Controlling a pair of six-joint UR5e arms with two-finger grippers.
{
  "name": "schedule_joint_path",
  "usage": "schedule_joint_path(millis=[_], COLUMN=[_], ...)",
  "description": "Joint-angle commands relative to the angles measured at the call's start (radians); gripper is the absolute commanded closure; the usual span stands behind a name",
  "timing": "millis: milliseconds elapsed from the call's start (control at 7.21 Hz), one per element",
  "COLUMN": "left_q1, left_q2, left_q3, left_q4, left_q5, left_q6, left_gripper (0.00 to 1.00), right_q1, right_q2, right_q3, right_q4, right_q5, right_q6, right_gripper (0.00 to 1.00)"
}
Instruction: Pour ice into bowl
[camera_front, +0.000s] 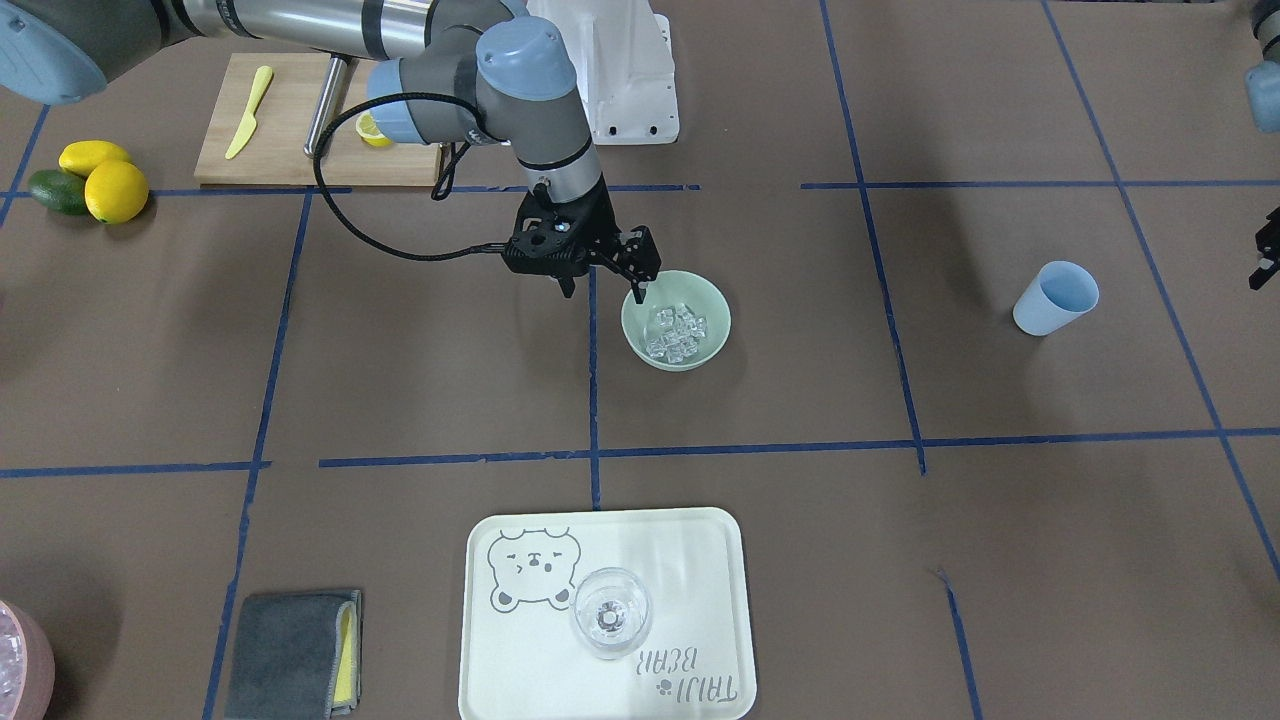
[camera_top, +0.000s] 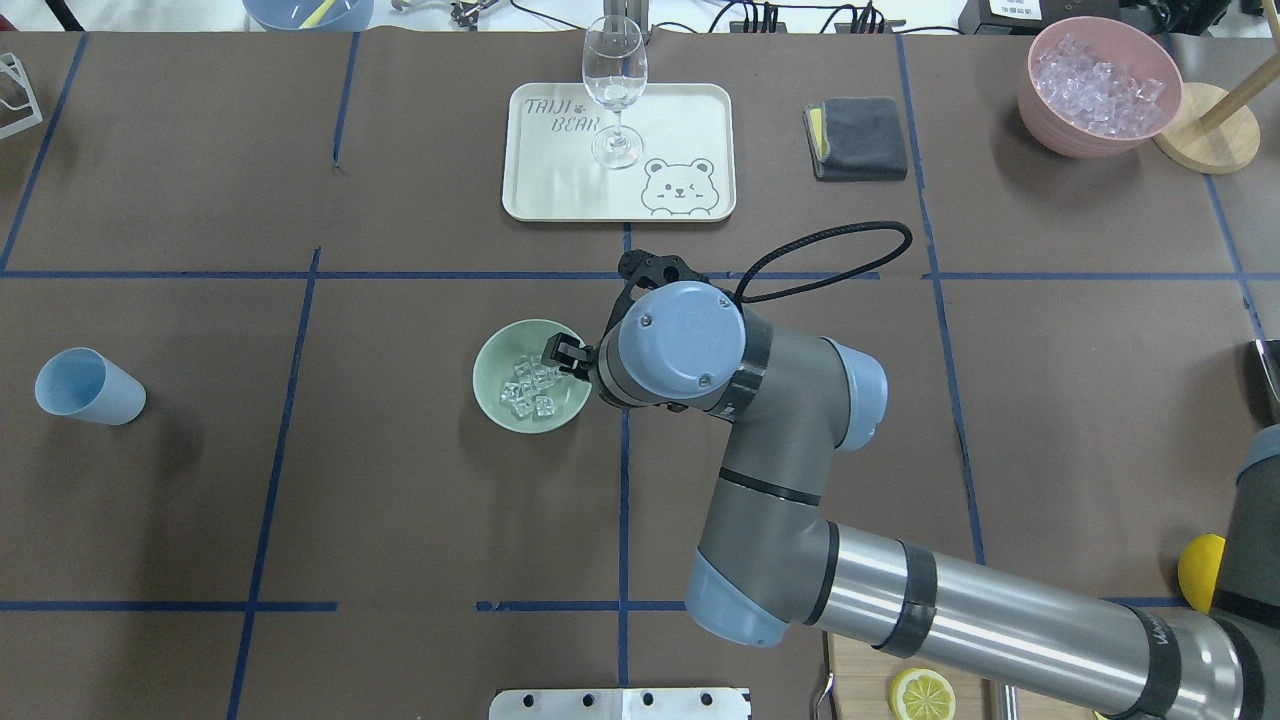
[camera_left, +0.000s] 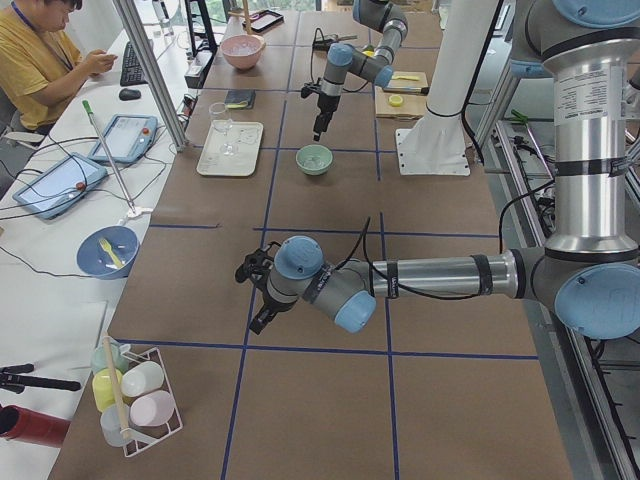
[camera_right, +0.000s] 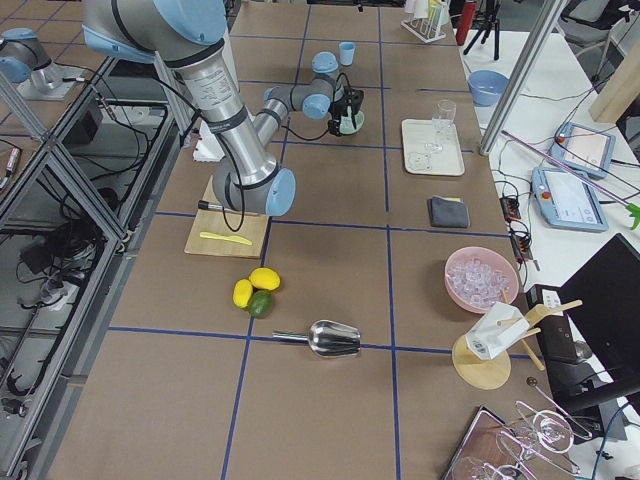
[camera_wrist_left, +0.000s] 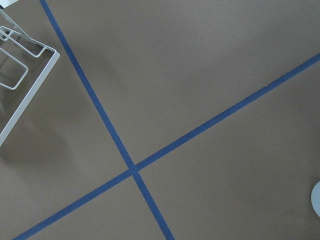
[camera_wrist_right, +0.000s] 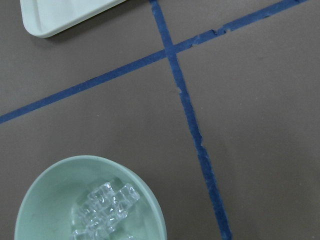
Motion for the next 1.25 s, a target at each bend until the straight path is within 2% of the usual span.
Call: schedule_joint_path(millis=[0,139,278,694,833,971,1110], left_q1=[-0.001,-0.001,-0.001,-0.001,-0.001,-0.001,-0.001], left_q2=[0.0,0.0,0.002,0.002,0.002,0.002,0.002], left_q3=[0.0,0.003,0.007,0.007,0.007,0.004,0.0], left_q4=[-0.001,-0.018,-0.029,-0.03,-0.03,-0.03,-0.03], left_q5=[-0.001,-0.001,-0.001,-0.001,-0.001,-0.001,-0.001], left_q6=[0.0,-0.002,-0.002,0.0,0.0,-0.002,-0.002], left_gripper=[0.0,0.0,0.0,0.0,0.0,0.0,0.0], right_q1=[-0.003,-0.003,-0.007,-0.006,0.053,0.099,0.135], right_q2=[0.083,0.085,0.076,0.077,0.048,-0.029,-0.13], right_q3=[-0.133,-0.151,-0.151,-0.133,-0.079,0.028,0.147], right_q4=[0.003,0.004,0.006,0.009,0.004,0.004,0.004], right_q5=[-0.003,-0.002,0.001,0.009,0.112,0.162,0.173], right_q6=[-0.009,-0.018,-0.035,-0.048,-0.047,-0.046,-0.052], right_gripper=[0.03,0.59,1.0,1.0,1.0,1.0,1.0])
